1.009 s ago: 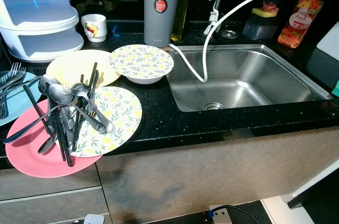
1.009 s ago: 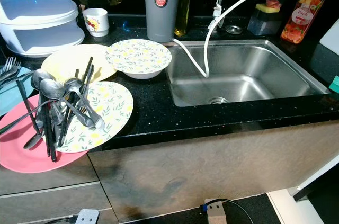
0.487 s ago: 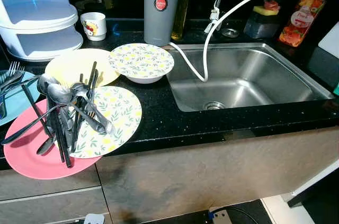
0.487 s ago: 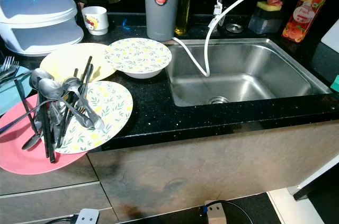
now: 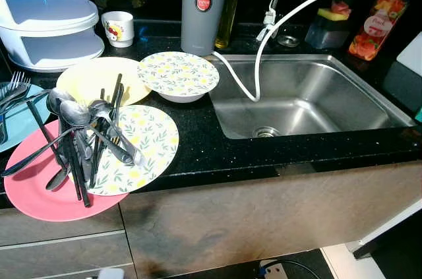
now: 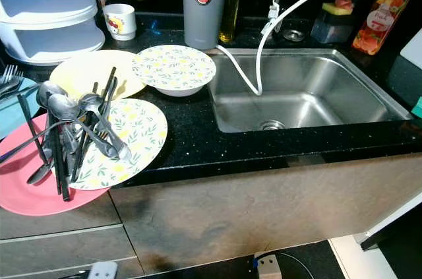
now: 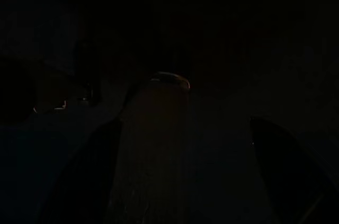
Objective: Kitchen organization
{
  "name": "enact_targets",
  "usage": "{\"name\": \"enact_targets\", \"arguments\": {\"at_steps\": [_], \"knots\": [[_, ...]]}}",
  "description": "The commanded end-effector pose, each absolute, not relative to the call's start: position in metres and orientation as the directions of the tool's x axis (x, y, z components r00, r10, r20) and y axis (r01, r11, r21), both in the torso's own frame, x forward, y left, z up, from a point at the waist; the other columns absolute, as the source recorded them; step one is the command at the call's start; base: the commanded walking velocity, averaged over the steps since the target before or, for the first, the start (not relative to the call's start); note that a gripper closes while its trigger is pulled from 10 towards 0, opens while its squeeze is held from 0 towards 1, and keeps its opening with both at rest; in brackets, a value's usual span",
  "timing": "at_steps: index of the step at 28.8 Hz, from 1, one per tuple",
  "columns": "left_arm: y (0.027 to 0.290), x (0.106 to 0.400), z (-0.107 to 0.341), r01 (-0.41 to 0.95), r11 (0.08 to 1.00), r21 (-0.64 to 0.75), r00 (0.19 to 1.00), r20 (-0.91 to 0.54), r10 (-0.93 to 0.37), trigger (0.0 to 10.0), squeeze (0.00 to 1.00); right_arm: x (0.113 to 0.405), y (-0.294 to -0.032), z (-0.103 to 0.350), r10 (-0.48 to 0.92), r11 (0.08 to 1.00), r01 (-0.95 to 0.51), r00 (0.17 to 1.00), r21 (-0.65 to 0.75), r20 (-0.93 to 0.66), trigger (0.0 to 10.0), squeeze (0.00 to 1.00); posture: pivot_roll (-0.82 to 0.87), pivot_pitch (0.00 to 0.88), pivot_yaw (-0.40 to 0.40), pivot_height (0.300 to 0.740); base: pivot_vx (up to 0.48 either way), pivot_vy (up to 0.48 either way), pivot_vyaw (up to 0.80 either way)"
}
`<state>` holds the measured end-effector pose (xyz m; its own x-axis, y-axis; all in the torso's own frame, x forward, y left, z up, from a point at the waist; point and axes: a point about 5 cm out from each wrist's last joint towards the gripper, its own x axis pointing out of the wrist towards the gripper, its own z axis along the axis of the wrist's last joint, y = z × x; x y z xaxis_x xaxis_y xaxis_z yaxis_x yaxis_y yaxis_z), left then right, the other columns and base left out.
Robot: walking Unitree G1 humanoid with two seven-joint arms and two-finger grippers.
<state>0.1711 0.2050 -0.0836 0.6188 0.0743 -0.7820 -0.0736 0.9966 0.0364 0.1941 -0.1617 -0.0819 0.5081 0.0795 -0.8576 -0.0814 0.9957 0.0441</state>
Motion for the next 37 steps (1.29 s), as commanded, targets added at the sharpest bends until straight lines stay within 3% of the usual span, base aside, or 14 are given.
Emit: {"name": "enact_targets", "arguments": {"at_steps": [1, 10, 17, 21, 37], "knots": [[0.213, 0.169, -0.083, -0.083, 0.996, 0.033, 0.62, -0.78, 0.078, 10.0, 0.0, 0.186, -0.169, -0.086, 0.061, 0.997, -0.07, 0.48, 0.031, -0.875, 10.0, 0.0, 0.06, 0.116, -0.08, 0.74, 0.0, 0.0, 0.0], [0.205, 0.167, -0.085, -0.07, 0.997, 0.026, 0.618, -0.784, 0.064, 10.0, 0.0, 0.181, -0.185, -0.086, 0.032, 0.999, -0.016, 0.496, 0.028, -0.868, 10.0, 0.0, 0.03, 0.086, -0.073, 0.74, 0.0, 0.0, 0.0], [0.187, 0.168, -0.086, -0.036, 0.999, 0.016, 0.625, -0.78, 0.035, 10.0, 0.0, 0.182, -0.187, -0.085, 0.029, 1.0, -0.016, 0.503, 0.024, -0.864, 10.0, 0.0, 0.06, 0.102, -0.119, 0.74, 0.0, 0.0, 0.0], [0.191, 0.172, -0.083, -0.1, 0.995, 0.002, 0.647, -0.759, 0.067, 10.0, 0.0, 0.184, -0.18, -0.085, 0.05, 0.998, -0.054, 0.503, 0.026, -0.863, 10.0, 0.0, 0.07, 0.089, -0.113, 0.74, 0.0, 0.0, 0.0], [0.188, 0.171, -0.082, -0.061, 0.998, 0.02, 0.646, -0.761, 0.055, 10.0, 0.0, 0.19, -0.18, -0.083, 0.039, 0.999, -0.035, 0.515, 0.025, -0.856, 10.0, 0.0, 0.08, 0.058, -0.11, 0.74, 0.0, 0.0, 0.0]]}}
